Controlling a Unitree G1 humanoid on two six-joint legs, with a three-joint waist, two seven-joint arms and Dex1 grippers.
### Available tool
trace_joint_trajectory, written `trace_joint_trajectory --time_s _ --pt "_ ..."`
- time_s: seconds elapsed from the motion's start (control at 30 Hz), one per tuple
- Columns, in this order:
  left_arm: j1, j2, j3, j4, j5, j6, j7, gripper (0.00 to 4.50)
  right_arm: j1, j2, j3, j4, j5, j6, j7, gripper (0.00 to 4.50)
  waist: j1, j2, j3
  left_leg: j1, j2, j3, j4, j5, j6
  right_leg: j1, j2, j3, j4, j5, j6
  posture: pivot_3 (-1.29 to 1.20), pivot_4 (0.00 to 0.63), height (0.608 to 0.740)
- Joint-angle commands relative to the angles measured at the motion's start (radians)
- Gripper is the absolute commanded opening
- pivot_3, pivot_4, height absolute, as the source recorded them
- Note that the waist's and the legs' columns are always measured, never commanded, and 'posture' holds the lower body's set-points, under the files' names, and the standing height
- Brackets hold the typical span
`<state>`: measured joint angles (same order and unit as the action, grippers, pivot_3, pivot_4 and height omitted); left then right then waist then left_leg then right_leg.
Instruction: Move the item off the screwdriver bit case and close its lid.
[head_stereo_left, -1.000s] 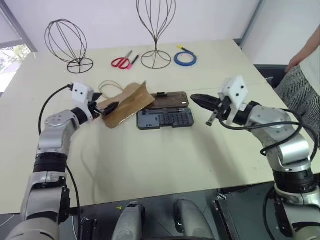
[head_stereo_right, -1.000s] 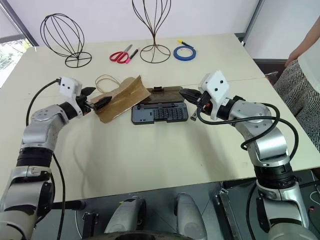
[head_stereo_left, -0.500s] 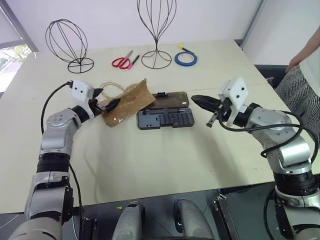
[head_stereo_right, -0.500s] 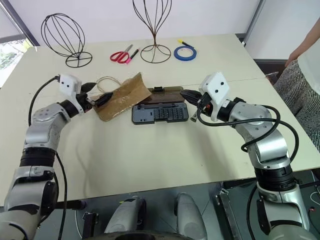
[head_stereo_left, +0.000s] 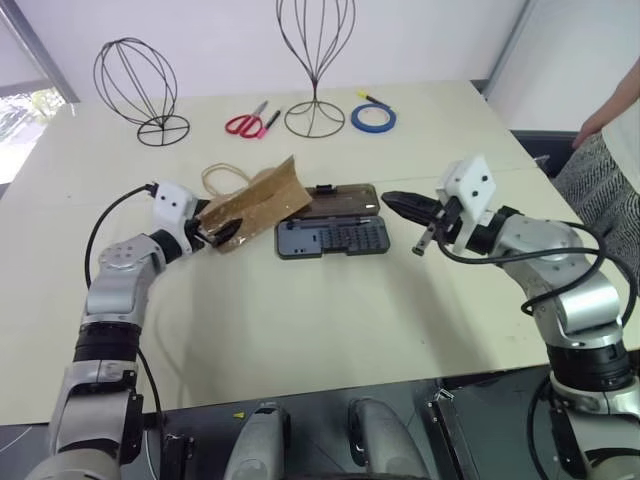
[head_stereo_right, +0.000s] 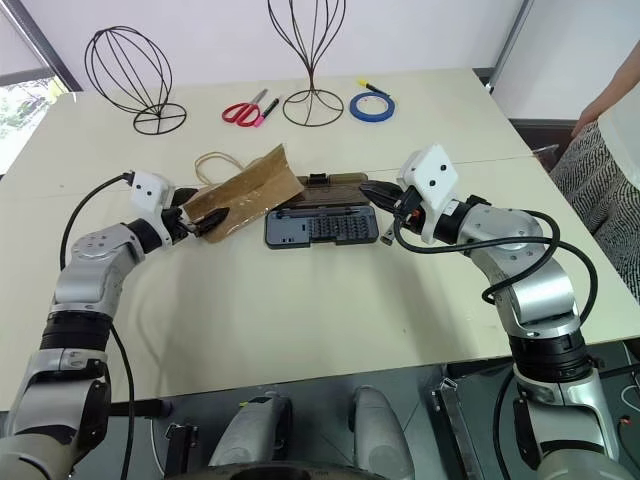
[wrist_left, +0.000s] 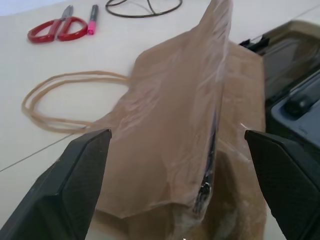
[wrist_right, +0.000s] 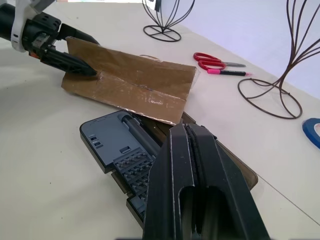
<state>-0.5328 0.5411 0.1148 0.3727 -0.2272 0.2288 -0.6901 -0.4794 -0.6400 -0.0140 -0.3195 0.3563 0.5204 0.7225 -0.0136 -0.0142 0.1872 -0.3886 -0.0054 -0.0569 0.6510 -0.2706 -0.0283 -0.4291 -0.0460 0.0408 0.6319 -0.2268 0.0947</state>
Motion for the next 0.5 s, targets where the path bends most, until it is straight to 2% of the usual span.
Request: trace_joint_trajectory --time_s 0.03,0.13,0.2,0.5 --pt "-0.030 0.005 0.005 -0.003 0.016 -0.031 0.017 2.54 -0.022 -0.005 -0.013 -0.021 -0.001 -0.012 -0.001 0.00 0.000 0.000 0.000 0.000 0.000 0.000 0.000 0.000 0.000 0.000 0.000 0.000 0.000 0.000 0.000 0.00 0.150 0.740" --pt "-0.038 0.004 0.003 0.012 0.027 -0.046 0.031 0.91 -0.020 -0.006 -0.015 -0.022 -0.002 -0.013 -0.001 0.00 0.000 0.000 0.000 0.000 0.000 0.000 0.000 0.000 0.000 0.000 0.000 0.000 0.000 0.000 0.000 0.00 0.150 0.740" --pt "-0.043 -0.001 0.006 0.022 0.030 -0.058 0.041 0.05 -0.018 -0.006 -0.016 -0.024 -0.003 -0.013 -0.003 0.00 0.000 0.000 0.000 0.000 0.000 0.000 0.000 0.000 0.000 0.000 0.000 0.000 0.000 0.000 0.000 0.00 0.150 0.740" --pt "-0.044 0.011 0.061 0.024 0.045 -0.081 0.172 0.05 -0.018 0.000 -0.009 -0.023 -0.007 -0.015 -0.007 0.00 -0.001 0.000 0.000 0.000 0.000 0.000 0.000 0.000 0.000 0.000 0.000 0.000 0.000 0.000 0.000 0.00 0.150 0.740"
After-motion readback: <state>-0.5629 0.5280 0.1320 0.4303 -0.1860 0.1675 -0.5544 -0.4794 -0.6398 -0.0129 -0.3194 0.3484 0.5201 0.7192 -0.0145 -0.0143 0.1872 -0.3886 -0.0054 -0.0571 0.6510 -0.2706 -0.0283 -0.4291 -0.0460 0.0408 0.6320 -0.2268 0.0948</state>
